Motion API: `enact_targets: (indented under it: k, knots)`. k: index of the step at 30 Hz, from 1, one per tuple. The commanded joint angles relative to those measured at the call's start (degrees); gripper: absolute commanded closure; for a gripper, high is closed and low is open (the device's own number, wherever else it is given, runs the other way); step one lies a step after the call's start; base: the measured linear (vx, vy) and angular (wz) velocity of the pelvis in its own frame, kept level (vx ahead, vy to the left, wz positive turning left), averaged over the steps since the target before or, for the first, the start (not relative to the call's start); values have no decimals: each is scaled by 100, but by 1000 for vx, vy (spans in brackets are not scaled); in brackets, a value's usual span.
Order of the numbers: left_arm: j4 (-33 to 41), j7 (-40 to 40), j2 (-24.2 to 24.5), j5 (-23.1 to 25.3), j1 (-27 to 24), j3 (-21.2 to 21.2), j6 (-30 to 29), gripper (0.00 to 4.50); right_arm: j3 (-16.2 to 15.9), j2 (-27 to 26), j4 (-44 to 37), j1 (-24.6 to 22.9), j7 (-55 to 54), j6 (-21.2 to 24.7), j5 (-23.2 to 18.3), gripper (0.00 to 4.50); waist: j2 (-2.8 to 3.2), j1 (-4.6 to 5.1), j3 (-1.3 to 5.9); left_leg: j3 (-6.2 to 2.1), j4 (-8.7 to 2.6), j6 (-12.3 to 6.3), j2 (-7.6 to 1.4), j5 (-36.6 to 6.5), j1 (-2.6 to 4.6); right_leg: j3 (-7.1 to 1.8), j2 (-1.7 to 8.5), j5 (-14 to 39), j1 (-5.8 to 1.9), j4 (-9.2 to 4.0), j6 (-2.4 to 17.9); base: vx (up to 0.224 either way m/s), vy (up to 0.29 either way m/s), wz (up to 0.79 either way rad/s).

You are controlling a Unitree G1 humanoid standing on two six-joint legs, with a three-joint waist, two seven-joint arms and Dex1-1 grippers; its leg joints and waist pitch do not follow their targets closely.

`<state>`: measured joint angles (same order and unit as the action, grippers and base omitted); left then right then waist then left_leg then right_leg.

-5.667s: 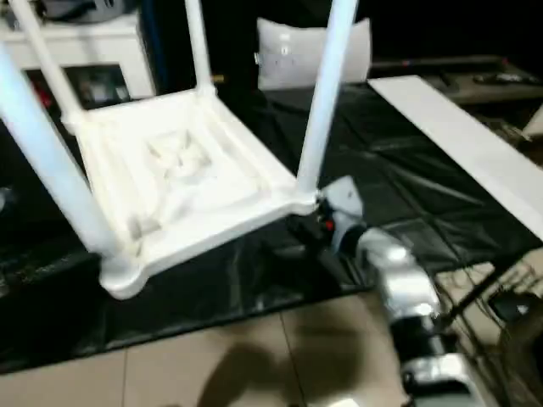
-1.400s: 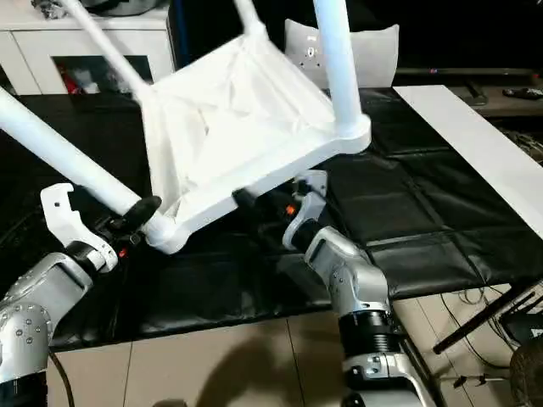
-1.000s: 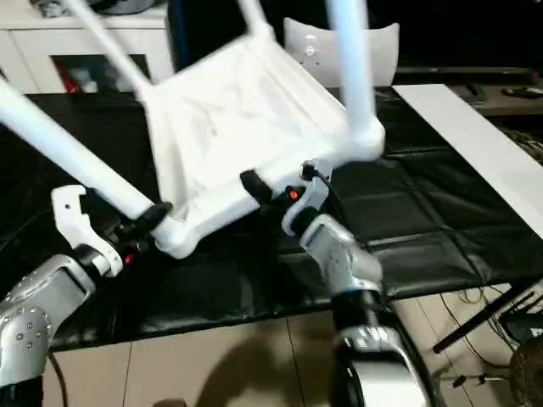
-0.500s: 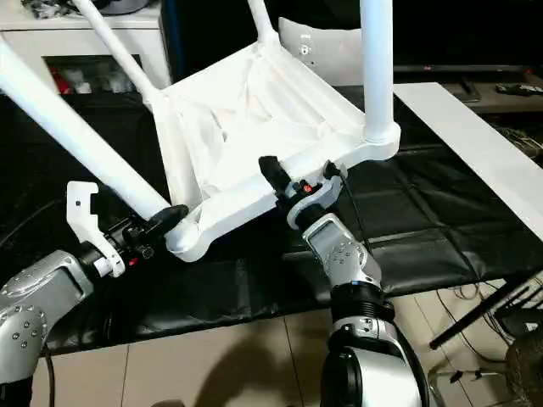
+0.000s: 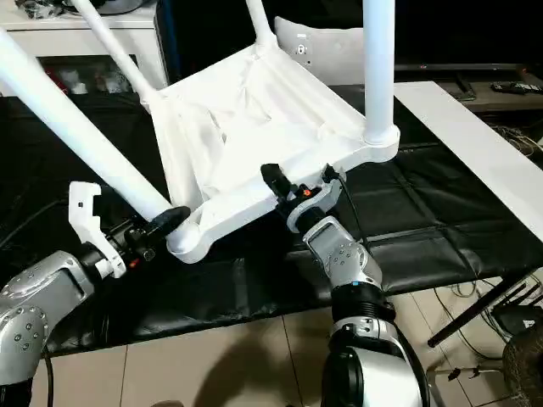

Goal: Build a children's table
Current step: Flip table

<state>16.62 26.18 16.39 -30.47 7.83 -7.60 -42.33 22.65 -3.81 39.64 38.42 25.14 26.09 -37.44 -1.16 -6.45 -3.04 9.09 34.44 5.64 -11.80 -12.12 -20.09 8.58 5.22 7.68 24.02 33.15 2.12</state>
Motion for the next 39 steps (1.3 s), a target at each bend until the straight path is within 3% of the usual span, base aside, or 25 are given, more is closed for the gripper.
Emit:
enact_targets:
  k: [1,4,6,9,13,20,22,23,28,32,39]
  knots:
    - [43,204,5,51,-111,347,-50,187,-87,55,-347,262,55,-296,33,217,-25,6,420,25,-417,-135,-139,-323,-19,-376,356,1726,-392,-279,544,0,0,0]
    - [35,212,86,198,-148,365,134,170,-55,241,-275,376,-133,-594,236,236,-19,6,421,31,-416,-120,-138,-319,-13,-377,360,1736,-391,-278,528,0,0,0]
    - [72,167,141,267,-179,274,290,169,118,571,-136,608,-494,-1041,461,238,-17,8,420,30,-413,-111,-137,-334,-19,-377,358,1705,-392,-267,553,0,0,0]
    - [176,178,358,415,-318,361,343,142,194,843,-227,665,-735,-1280,631,239,-12,-20,403,46,-413,-97,-131,-514,19,-374,346,1890,-363,-296,520,0,0,0]
    - [245,68,675,837,-448,695,254,122,161,1138,-433,601,-929,-1478,950,240,-5,-126,415,46,-403,-106,-131,-385,35,-379,310,1696,-351,-259,409,0,0,0]
    - [799,234,1033,1187,-432,1185,474,86,-297,1537,-988,347,-1015,-1701,1494,246,-37,-118,415,37,-405,-64,-116,-470,-8,-375,328,1698,-392,-247,438,0,0,0]
    - [1095,326,1182,1180,-260,1278,376,75,-387,1589,-1096,292,-1096,-1733,1655,248,-71,-96,397,49,-399,-69,-96,-507,-17,-375,319,1919,-387,-265,333,0,0,0]
    - [1190,349,1218,1160,-196,1291,325,55,-412,1601,-1121,279,-1123,-1741,1704,250,-63,-102,402,50,-395,-58,-95,-531,-7,-377,327,1986,-383,-266,317,0,0,0]
    - [1678,509,1486,1008,347,1248,-21,42,-614,1630,-1250,244,-1197,-1835,1994,252,-93,-20,380,46,-369,-13,-43,-729,-45,-340,308,2541,-381,-321,20,0,0,0]
    - [1519,387,1579,1275,867,1102,323,31,-884,1702,-1342,226,-1212,-1847,2219,253,-118,63,381,35,-349,-35,-23,-697,-69,-311,265,2579,-374,-337,-107,0,0,0]
    - [1175,203,1800,1874,1579,1154,746,0,-1261,1821,-1453,292,-1224,-1636,2632,256,-100,109,404,22,-330,3,-43,-537,-70,-332,270,2127,-390,-262,57,0,0,0]
